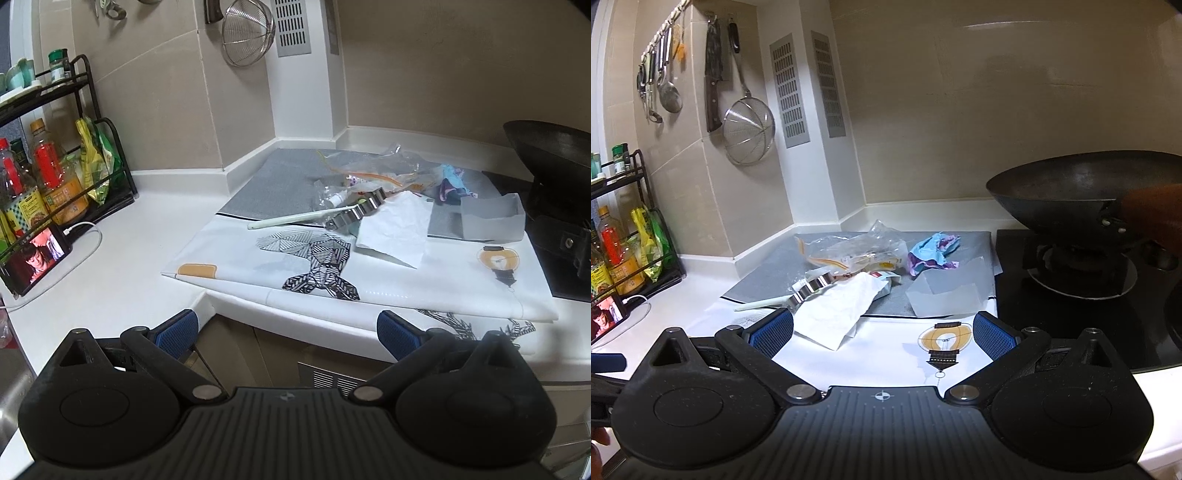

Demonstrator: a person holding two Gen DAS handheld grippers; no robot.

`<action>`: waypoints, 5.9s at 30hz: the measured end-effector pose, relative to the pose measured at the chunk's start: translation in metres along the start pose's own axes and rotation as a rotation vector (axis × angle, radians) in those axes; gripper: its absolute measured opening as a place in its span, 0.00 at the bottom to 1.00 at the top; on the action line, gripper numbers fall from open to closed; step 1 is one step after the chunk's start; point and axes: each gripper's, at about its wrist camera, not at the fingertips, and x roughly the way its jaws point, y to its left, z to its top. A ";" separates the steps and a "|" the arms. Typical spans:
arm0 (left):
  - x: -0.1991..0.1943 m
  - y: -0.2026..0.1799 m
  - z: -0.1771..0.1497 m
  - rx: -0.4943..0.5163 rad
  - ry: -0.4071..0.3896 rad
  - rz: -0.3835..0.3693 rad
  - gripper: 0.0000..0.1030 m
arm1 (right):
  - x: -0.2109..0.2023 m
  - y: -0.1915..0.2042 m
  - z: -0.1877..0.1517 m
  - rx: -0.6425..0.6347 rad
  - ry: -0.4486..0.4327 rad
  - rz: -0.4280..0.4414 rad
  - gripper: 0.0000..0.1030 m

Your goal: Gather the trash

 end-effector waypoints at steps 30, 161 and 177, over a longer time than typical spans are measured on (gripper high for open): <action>0.097 -0.024 0.075 -0.019 0.036 -0.078 1.00 | 0.099 -0.032 -0.007 0.022 0.069 -0.085 1.00; 0.136 0.047 0.160 -0.282 0.008 -0.292 0.09 | 0.120 -0.042 0.019 -0.058 -0.091 -0.135 0.02; 0.060 0.037 0.143 -0.216 -0.124 -0.394 0.09 | 0.092 -0.016 0.038 -0.056 -0.165 -0.039 0.02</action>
